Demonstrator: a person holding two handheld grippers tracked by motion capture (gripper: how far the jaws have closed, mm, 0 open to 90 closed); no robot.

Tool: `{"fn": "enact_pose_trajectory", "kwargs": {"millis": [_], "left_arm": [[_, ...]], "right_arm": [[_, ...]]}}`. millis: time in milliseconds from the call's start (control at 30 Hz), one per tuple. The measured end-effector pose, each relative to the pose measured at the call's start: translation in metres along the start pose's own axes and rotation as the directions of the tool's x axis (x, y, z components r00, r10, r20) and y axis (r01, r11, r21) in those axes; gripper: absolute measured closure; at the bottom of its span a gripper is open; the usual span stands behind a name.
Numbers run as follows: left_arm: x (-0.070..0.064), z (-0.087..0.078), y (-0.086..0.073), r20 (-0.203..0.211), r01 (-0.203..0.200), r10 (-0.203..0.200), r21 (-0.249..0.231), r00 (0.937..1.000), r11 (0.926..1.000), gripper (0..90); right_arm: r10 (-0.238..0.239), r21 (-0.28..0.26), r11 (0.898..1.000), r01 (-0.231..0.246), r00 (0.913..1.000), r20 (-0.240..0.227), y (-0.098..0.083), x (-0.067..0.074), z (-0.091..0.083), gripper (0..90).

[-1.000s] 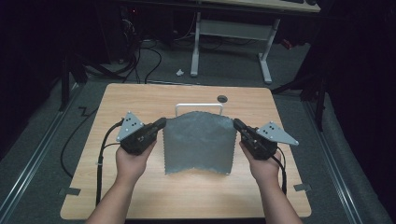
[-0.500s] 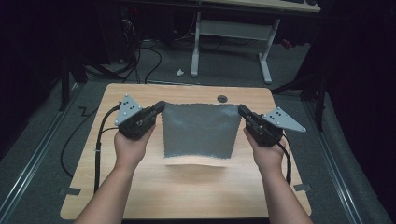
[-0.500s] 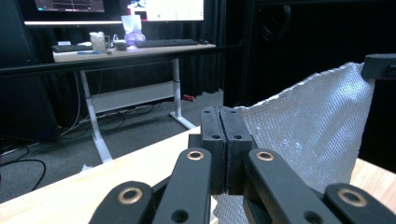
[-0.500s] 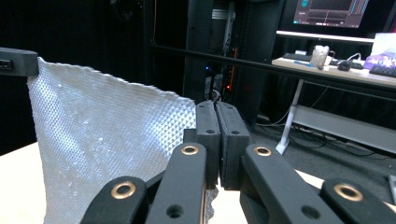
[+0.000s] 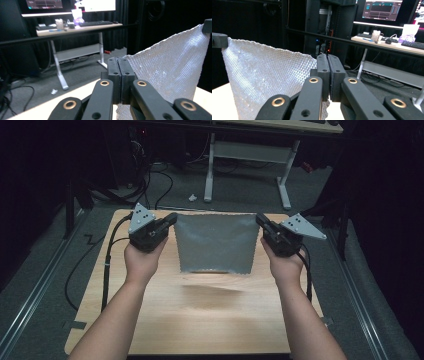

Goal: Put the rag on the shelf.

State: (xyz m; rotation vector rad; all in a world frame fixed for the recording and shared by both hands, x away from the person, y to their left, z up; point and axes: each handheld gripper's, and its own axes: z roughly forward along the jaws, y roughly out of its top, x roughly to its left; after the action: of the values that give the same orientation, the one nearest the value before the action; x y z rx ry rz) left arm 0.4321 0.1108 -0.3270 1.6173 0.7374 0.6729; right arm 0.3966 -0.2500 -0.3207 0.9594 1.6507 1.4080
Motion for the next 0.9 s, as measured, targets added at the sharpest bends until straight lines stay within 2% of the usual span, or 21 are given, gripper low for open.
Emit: {"fn": "enact_pose_trajectory", "kwargs": {"millis": [67, 267, 333, 400, 467, 567, 667, 733, 833, 900], "left_arm": [[0.005, 0.005, 0.006, -0.005, 0.015, -0.015, -0.005, 0.9999, 0.9999, 89.4], [0.016, 0.024, 0.016, -0.038, 0.010, -0.009, 0.022, 0.9992, 0.9997, 89.5], [0.019, 0.031, 0.016, -0.056, -0.003, 0.005, 0.036, 0.9984, 0.9993, 89.4], [0.023, 0.038, 0.016, -0.049, 0.023, -0.021, 0.046, 0.9986, 0.9987, 89.4], [0.027, 0.046, 0.015, -0.060, 0.043, -0.039, 0.060, 0.9974, 0.9973, 89.4], [0.033, 0.058, 0.011, -0.082, 0.038, -0.030, 0.096, 0.9962, 0.9947, 89.5], [0.038, 0.069, 0.004, -0.098, 0.038, -0.024, 0.139, 0.9949, 0.9896, 89.4], [0.040, 0.077, -0.002, -0.112, 0.023, -0.004, 0.174, 0.9937, 0.9844, 89.4], [0.043, 0.085, -0.011, -0.113, 0.038, -0.013, 0.215, 0.9935, 0.9758, 89.4], [0.044, 0.090, -0.018, -0.108, 0.047, -0.021, 0.246, 0.9940, 0.9681, 89.4]], "right_arm": [[0.001, -0.001, 1.000, -0.001, 1.0000, 0.007, 0.004, -0.002, 0.006, 89.7], [0.004, 0.022, 1.000, -0.005, 0.9998, 0.019, 0.009, -0.012, 0.030, 89.7], [0.018, 0.032, 0.999, -0.019, 0.9995, 0.026, 0.009, -0.016, 0.037, 89.7], [0.010, 0.038, 0.999, -0.011, 0.9994, 0.032, 0.009, -0.019, 0.043, 89.7], [0.019, 0.046, 0.999, -0.020, 0.9990, 0.040, 0.008, -0.021, 0.048, 89.7], [0.026, 0.051, 0.998, -0.028, 0.9990, 0.036, 0.006, -0.024, 0.058, 89.7], [0.009, 0.084, 0.996, -0.012, 0.9991, 0.041, 0.002, -0.027, 0.069, 89.7], [0.001, 0.111, 0.994, -0.006, 0.9989, 0.047, 0.000, -0.028, 0.079, 89.7], [-0.010, 0.140, 0.990, 0.003, 0.9988, 0.049, -0.005, -0.031, 0.090, 89.7], [0.009, 0.165, 0.986, -0.016, 0.9990, 0.044, -0.009, -0.034, 0.095, 89.7]]}}
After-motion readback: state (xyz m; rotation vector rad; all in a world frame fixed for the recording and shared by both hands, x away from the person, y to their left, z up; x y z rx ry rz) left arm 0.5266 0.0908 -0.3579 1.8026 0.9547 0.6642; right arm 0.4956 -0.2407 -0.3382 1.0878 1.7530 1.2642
